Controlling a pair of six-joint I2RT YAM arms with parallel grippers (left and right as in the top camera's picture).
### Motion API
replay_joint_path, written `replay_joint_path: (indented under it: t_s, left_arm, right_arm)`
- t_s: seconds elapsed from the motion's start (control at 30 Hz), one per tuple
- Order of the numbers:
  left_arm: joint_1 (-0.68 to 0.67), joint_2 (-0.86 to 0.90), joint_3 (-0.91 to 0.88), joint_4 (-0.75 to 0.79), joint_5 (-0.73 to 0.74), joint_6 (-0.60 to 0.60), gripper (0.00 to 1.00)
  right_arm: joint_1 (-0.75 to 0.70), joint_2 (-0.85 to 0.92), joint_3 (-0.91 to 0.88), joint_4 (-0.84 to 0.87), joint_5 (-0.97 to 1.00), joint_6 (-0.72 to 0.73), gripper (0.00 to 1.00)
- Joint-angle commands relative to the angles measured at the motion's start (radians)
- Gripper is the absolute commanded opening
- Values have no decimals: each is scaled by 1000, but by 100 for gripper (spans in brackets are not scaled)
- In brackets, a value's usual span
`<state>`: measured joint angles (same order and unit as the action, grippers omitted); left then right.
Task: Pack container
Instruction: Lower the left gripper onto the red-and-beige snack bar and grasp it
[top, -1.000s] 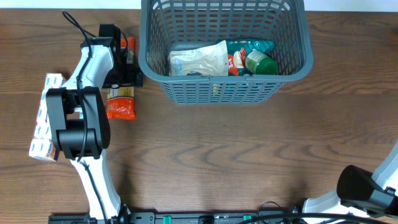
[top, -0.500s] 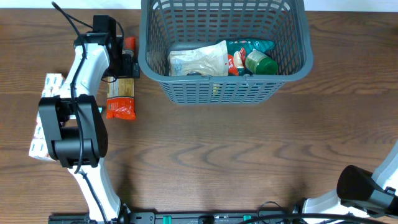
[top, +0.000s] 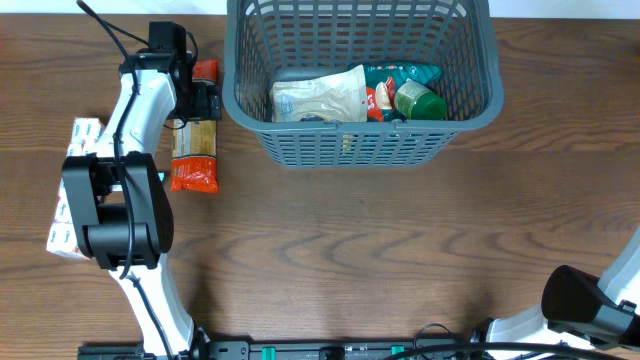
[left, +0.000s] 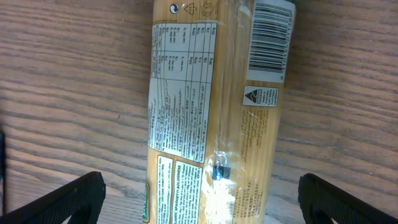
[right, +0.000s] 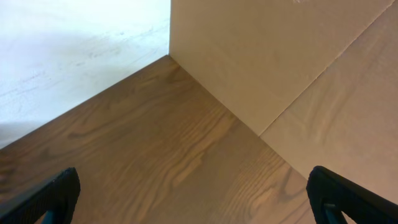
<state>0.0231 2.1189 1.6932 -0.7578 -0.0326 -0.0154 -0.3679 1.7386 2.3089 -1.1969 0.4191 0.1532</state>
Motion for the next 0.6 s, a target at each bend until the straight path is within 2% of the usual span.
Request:
replay_joint_path:
  t_s: [0.0,0.57]
  left_arm:
    - [0,33,5,-3,23,-20,98]
    - [-1,135,-19,2,47,-20,98]
  right_arm:
    - [-5,-4,0,-1,6,15,99]
    - [-5,-4,0,-1,6,15,99]
